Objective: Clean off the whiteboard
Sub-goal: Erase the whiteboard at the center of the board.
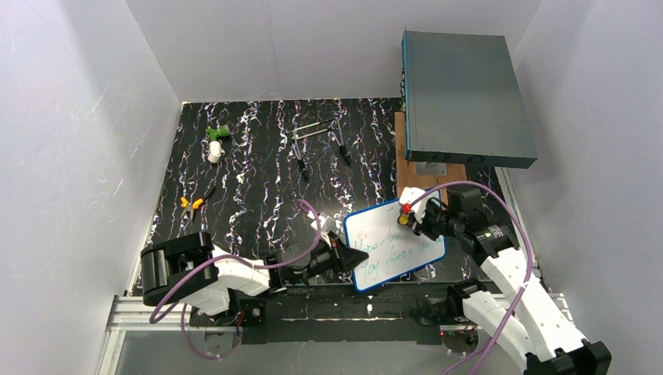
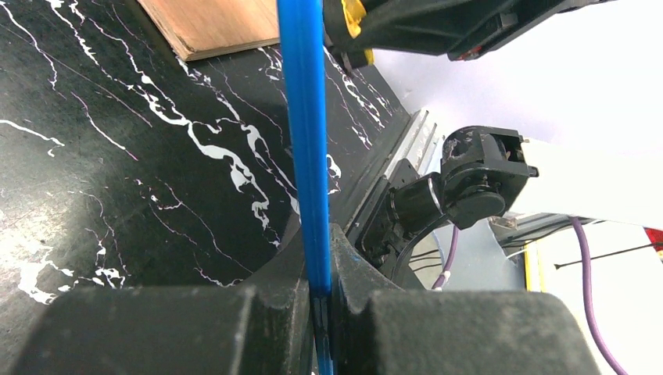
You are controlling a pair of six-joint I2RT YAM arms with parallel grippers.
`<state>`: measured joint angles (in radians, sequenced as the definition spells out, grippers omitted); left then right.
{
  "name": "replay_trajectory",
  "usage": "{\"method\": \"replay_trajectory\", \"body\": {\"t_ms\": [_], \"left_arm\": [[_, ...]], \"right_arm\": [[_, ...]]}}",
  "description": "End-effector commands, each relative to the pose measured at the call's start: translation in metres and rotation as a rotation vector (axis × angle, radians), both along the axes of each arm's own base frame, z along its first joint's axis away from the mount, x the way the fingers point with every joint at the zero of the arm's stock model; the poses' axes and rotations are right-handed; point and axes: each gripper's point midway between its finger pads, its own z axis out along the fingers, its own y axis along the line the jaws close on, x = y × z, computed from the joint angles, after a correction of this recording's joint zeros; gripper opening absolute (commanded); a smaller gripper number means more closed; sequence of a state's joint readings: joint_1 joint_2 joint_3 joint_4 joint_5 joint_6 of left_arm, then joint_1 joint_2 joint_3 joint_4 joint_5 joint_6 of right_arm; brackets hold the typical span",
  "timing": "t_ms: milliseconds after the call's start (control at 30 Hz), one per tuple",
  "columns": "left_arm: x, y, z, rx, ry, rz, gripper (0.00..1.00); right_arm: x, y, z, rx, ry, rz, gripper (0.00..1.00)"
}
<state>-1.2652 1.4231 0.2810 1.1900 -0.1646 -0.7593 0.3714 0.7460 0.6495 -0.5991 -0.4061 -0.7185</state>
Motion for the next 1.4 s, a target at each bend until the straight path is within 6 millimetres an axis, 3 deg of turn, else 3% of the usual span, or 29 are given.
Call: {"method": "replay_trajectory", "body": {"t_ms": [0,200,367,400,533,733,867,1000,1100,1200,1300,1367], "left_arm": [[-0.018,-0.006,0.029,-0.079,-0.081,-0.104,0.00],[-0.019,-0.006,0.027,-0.076,-0.073,-0.109,0.00],[-0.020,-0.005,0.028,-0.078,-0.077,-0.112,0.00],[-0.020,-0.003,0.028,-0.080,-0.081,-0.109,0.00],[-0.019,0.002,0.029,-0.079,-0.088,-0.101,0.00],[-0.019,0.004,0.027,-0.074,-0.095,-0.097,0.00],[-0.020,0.004,0.028,-0.074,-0.094,-0.102,0.00],[-0.020,0.005,0.027,-0.072,-0.092,-0.101,0.00],[-0.020,0.006,0.027,-0.072,-0.092,-0.101,0.00],[-0.021,0.007,0.027,-0.072,-0.093,-0.101,0.00],[-0.020,0.009,0.028,-0.073,-0.097,-0.095,0.00],[-0.020,0.011,0.028,-0.068,-0.099,-0.092,0.00]], "right_arm": [[-0.030,0.025,-0.004,0.078,0.101,0.203,0.01],[0.026,0.007,0.021,0.057,-0.013,-0.058,0.01],[0.045,-0.016,0.020,0.028,-0.071,-0.196,0.01],[0.043,-0.029,0.004,-0.035,-0.069,-0.219,0.01],[0.022,-0.032,-0.011,-0.099,-0.018,-0.137,0.01],[-0.026,0.011,0.003,0.070,0.083,0.174,0.01],[-0.006,0.017,0.030,0.115,0.042,0.123,0.01],[0.035,-0.008,0.044,0.071,-0.053,-0.117,0.01],[0.050,-0.028,0.037,0.015,-0.112,-0.228,0.01],[0.052,-0.040,0.023,-0.038,-0.124,-0.269,0.01],[0.047,-0.049,0.004,-0.103,-0.112,-0.261,0.01],[0.031,-0.042,-0.006,-0.106,-0.071,-0.179,0.01]]}}
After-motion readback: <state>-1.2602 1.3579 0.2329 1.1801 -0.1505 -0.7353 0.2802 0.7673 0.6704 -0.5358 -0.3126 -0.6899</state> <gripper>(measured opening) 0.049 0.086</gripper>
